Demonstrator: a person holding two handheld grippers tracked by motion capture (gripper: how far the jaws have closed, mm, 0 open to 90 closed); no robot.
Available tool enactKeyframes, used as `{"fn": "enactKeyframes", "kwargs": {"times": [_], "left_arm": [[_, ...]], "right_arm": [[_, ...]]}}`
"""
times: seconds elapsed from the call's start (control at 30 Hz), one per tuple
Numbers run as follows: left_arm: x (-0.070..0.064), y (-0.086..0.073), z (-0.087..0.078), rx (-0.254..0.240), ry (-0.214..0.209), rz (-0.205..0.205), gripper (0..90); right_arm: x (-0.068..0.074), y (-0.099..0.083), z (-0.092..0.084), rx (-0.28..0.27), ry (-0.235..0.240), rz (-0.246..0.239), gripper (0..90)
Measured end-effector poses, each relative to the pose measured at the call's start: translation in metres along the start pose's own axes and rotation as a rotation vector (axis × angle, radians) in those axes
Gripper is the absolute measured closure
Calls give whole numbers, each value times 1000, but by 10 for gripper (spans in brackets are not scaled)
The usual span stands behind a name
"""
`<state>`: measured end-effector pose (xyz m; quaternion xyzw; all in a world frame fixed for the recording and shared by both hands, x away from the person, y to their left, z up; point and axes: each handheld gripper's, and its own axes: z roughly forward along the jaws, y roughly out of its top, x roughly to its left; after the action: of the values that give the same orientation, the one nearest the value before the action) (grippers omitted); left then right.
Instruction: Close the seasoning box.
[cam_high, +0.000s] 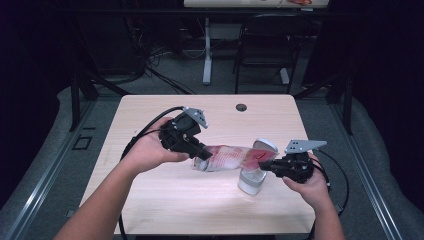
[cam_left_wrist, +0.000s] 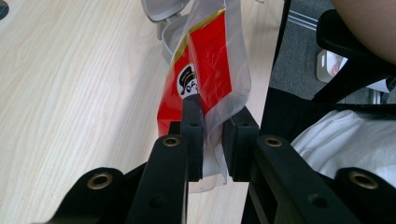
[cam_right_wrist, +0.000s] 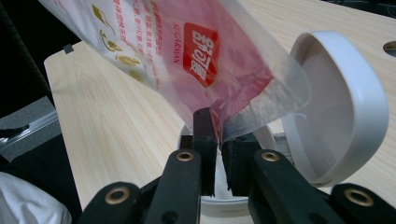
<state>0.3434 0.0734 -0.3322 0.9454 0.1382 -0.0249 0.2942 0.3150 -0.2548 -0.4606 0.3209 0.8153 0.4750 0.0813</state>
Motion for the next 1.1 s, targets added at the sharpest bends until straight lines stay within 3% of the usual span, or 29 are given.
{"fn": "enactKeyframes", "kwargs": {"times": [1.1], "left_arm": [[0,3,0,6,8,8,812]], "right_arm": [[0,-1,0,0,-1,3,846]]}}
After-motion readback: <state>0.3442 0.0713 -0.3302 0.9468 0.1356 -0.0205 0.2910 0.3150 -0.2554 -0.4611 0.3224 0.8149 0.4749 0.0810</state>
